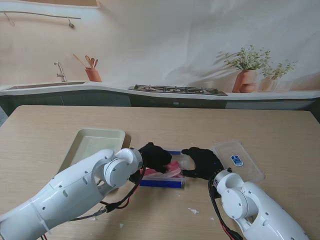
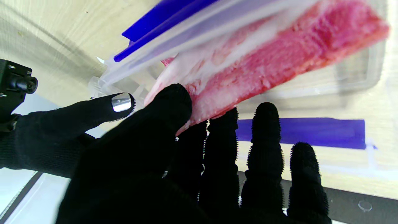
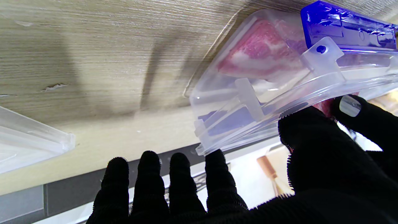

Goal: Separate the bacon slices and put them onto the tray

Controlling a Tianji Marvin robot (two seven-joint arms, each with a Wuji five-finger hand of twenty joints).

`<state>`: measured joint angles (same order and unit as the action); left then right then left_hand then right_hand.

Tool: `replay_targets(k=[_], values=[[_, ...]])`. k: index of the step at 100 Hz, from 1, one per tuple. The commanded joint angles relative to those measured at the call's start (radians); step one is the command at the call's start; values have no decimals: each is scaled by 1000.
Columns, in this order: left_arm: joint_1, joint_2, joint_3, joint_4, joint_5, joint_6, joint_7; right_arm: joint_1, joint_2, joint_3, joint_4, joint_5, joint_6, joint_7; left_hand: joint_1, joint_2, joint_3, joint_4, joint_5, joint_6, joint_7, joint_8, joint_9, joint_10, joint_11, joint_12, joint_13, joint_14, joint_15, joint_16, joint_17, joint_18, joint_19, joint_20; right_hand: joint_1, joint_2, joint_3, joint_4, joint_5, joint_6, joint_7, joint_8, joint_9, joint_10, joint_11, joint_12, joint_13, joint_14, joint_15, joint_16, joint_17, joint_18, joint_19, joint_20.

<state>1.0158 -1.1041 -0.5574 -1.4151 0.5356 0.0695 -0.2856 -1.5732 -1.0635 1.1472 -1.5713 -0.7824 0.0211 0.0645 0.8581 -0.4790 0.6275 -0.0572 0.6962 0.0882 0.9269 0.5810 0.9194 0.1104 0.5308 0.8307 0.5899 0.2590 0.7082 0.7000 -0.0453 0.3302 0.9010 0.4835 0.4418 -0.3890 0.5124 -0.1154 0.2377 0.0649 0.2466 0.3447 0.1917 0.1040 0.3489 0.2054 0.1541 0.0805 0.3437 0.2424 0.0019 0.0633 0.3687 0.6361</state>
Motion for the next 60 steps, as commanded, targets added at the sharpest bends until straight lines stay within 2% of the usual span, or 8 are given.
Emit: replay_targets(k=[1,60], values=[[8,2,-13,-14,14,-14,2,-6,-5,-2,5,0,0,15,39,8,30,-31,-19,-17,63,27,12,-27,14,23,-2,-15,18,14,-27,15,-27,9,26,1,25,21,-11,62,10,5,-14,-22,17,5,-22,-19,9,8,-6,6,-33,19],[65,-11,-75,-20,80,-108,130,-5,-5,-1,5,1,-3,15,15,-15,83,-16,-39,-38,96,72,10,-42,-10,33,-12,-29,5,6,-8,21,-19,19,24,1,23,21,-12,62,10,4,-14,-22,17,5,-22,-20,8,7,-7,6,-33,18]])
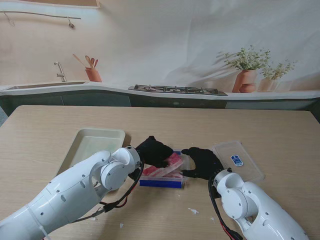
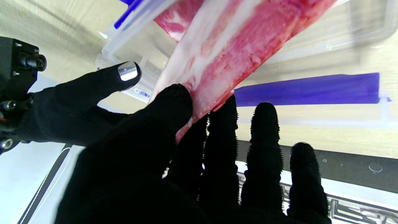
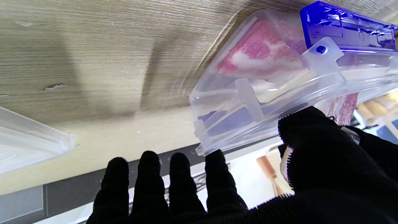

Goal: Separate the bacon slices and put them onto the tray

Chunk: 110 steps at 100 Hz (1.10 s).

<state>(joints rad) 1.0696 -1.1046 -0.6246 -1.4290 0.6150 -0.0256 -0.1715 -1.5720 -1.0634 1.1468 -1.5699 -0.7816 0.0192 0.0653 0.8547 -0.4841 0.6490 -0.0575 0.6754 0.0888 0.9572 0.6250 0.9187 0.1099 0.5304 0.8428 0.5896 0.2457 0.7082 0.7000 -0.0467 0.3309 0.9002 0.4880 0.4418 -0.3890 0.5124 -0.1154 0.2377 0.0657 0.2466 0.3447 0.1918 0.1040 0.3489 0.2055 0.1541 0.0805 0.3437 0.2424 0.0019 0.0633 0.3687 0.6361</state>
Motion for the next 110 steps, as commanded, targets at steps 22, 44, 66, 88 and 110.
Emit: replay_targets(k=[22,44,66,88,110], values=[[45,-27,-40,16,-15,-55,96,-7,-5,0,4,1,-1,14,-5,-47,134,-7,-10,-42,91,24,34,-40,-38,28,3,-3,0,-8,30,36,31,13,24,2,22,21,-12,62,10,4,-14,-23,17,5,-22,-20,8,7,-7,6,-33,19],[67,-27,-76,5,-27,-68,108,-7,-5,-1,3,1,1,14,-5,-44,149,-4,-17,-45,98,37,27,-38,-50,34,-14,1,-3,-10,18,39,35,8,24,3,21,21,-12,62,10,3,-14,-22,17,5,-22,-20,8,7,-8,6,-34,19],[80,-21,-111,-20,-24,-93,103,-6,-5,-3,3,2,2,16,-7,-42,153,-2,-25,-49,102,58,23,-41,-59,38,-20,-5,-6,-12,18,39,35,4,24,4,20,21,-12,63,9,3,-14,-22,17,4,-22,-20,7,7,-8,6,-33,19],[98,-16,-149,-50,-10,-117,112,-6,-5,-3,4,2,1,15,-9,-47,159,1,-28,-43,111,69,28,-36,-58,37,-13,-2,-5,-14,23,43,39,4,24,4,18,22,-11,62,9,3,-14,-23,16,4,-22,-20,8,7,-8,6,-33,19],[124,-14,-192,-83,-5,-138,123,-5,-5,-3,4,3,-3,14,-13,-50,163,2,-29,-43,120,75,31,-37,-53,41,-11,-5,-4,-14,27,44,41,4,23,3,18,22,-12,62,9,3,-14,-23,16,4,-22,-21,7,7,-8,6,-33,19]])
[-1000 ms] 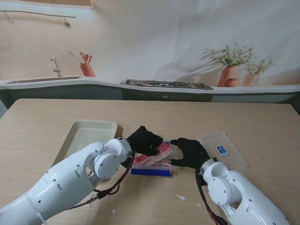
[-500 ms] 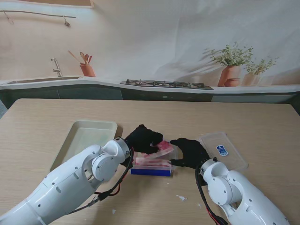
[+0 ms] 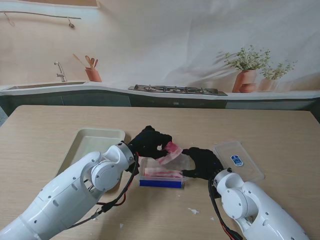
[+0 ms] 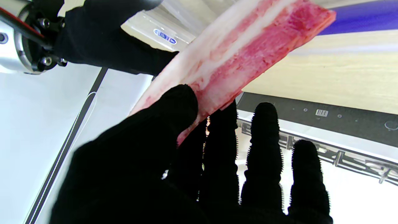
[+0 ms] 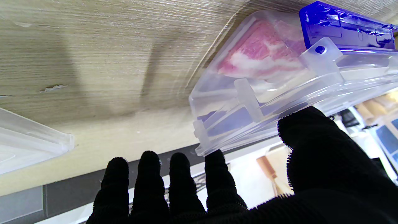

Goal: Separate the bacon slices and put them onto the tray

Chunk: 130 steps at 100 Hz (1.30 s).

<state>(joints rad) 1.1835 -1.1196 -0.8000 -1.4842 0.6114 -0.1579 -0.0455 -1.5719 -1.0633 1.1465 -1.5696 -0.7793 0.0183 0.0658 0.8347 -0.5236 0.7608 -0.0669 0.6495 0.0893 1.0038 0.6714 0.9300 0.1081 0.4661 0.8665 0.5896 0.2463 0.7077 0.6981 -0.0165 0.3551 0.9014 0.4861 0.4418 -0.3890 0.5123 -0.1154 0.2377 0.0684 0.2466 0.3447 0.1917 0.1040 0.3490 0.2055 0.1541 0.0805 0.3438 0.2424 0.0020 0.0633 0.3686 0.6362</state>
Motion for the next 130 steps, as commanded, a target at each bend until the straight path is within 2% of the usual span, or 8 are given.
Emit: replay_targets(k=[1,23,46,63,76,92,108,130], values=[[11,1,-19,-29,-2,-7,-2,-5,-5,-2,4,1,-2,14,7,-11,51,12,-3,-43,73,29,20,-35,11,18,-10,-5,-3,-12,-3,20,40,6,22,3,17,22,-12,59,9,3,-14,-23,16,4,-23,-21,7,7,-8,5,-33,19],[48,5,-77,-64,10,-27,11,-6,-5,-2,4,1,-3,12,8,-15,57,13,-3,-34,80,33,25,-29,14,20,-4,-2,-2,-12,5,19,44,5,23,4,17,22,-12,59,9,3,-14,-22,17,4,-22,-21,7,7,-8,6,-33,19],[85,8,-149,-92,1,-33,15,-7,-5,-1,3,1,-2,12,26,-5,48,3,-24,-8,100,54,18,-7,30,38,7,20,10,-6,36,1,74,15,23,4,17,22,-12,59,9,3,-14,-22,16,4,-23,-21,7,7,-9,5,-34,19],[116,17,-227,-114,28,-55,14,-8,-5,-1,1,1,-1,12,26,-6,56,12,-27,-3,112,72,19,-6,41,50,9,25,13,-3,43,-9,81,18,23,5,17,22,-13,59,9,3,-14,-23,16,4,-22,-22,7,7,-8,5,-34,19],[142,32,-315,-142,63,-96,-19,-10,-5,1,0,-1,-2,12,22,-7,65,18,-31,-5,117,86,17,-7,46,59,6,22,12,-3,44,-18,82,18,24,5,17,22,-12,60,9,3,-14,-24,16,4,-23,-20,7,7,-8,5,-33,19],[177,52,-430,-175,91,-157,-84,-9,-5,-2,-1,0,0,14,16,-13,75,26,-26,-10,116,93,21,-12,46,62,8,17,10,-3,45,-21,82,18,23,5,16,22,-12,60,8,2,-14,-23,15,4,-23,-21,7,7,-7,5,-33,19],[209,85,-536,-202,103,-230,-229,-6,-5,-5,-1,2,2,17,10,-9,75,33,-28,-24,108,98,18,-24,41,65,7,2,0,-6,48,-28,81,18,22,8,14,22,-13,61,8,2,-14,-23,15,4,-24,-21,7,7,-8,4,-33,19],[244,124,-636,-212,147,-320,-387,-2,-4,-11,0,0,5,20,1,-2,68,44,-35,-43,99,113,11,-35,28,74,6,-16,-15,-7,57,-34,76,15,22,9,11,22,-13,61,8,2,-14,-23,15,4,-22,-23,7,7,-7,4,-33,19]])
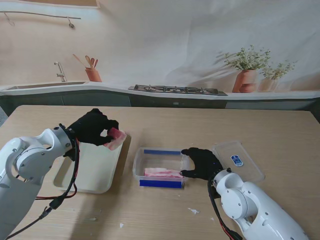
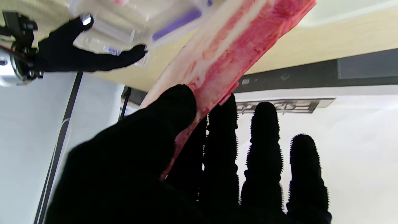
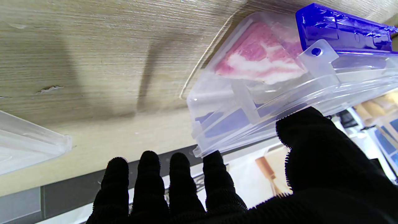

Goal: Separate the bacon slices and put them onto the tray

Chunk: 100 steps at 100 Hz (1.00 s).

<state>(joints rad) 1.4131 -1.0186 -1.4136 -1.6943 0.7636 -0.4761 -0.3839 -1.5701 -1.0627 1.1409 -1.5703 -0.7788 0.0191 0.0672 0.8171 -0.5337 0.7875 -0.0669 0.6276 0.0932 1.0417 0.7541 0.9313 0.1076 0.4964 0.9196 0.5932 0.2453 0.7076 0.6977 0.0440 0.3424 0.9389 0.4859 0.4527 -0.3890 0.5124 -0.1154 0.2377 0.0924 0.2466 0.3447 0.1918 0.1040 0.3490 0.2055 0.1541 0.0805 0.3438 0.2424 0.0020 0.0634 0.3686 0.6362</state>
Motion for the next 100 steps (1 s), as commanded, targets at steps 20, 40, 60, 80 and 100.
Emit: replay_targets(k=[20,40,60,80,100], values=[[50,48,-87,-4,30,-47,-152,-1,-5,-10,2,-1,6,21,19,15,32,56,-17,-67,57,43,1,-57,-8,34,-8,-32,-27,-4,-7,-36,24,8,13,10,10,23,-13,38,8,2,-14,-24,14,3,-23,-24,6,7,-7,4,-32,19],[61,74,-113,-1,59,-72,-282,1,-4,-12,2,0,5,23,10,34,17,70,-34,-105,52,63,-22,-90,-29,40,-35,-73,-56,-10,-36,-55,-5,-6,13,10,9,23,-15,38,7,1,-14,-24,13,3,-24,-23,6,7,-7,4,-32,19],[58,89,-110,15,91,-66,-364,3,-4,-13,3,2,3,22,10,41,4,91,-40,-124,45,76,-35,-106,-37,50,-54,-97,-73,-13,-60,-77,-25,-18,13,10,8,23,-15,38,7,1,-14,-24,13,3,-23,-24,6,7,-6,3,-32,19],[28,96,-66,56,104,-74,-396,3,-4,-14,2,2,5,23,3,35,11,116,-38,-143,46,86,-46,-118,-46,54,-68,-114,-83,-17,-76,-88,-32,-23,13,10,8,23,-15,38,7,1,-14,-25,12,3,-23,-26,6,6,-7,3,-32,19],[-24,108,18,98,110,-87,-450,2,-5,-14,2,1,8,21,-11,40,8,130,-44,-168,42,89,-53,-139,-53,54,-74,-140,-91,-22,-86,-102,-39,-27,13,10,7,23,-15,39,7,1,-14,-25,13,3,-24,-25,5,6,-7,3,-32,19]])
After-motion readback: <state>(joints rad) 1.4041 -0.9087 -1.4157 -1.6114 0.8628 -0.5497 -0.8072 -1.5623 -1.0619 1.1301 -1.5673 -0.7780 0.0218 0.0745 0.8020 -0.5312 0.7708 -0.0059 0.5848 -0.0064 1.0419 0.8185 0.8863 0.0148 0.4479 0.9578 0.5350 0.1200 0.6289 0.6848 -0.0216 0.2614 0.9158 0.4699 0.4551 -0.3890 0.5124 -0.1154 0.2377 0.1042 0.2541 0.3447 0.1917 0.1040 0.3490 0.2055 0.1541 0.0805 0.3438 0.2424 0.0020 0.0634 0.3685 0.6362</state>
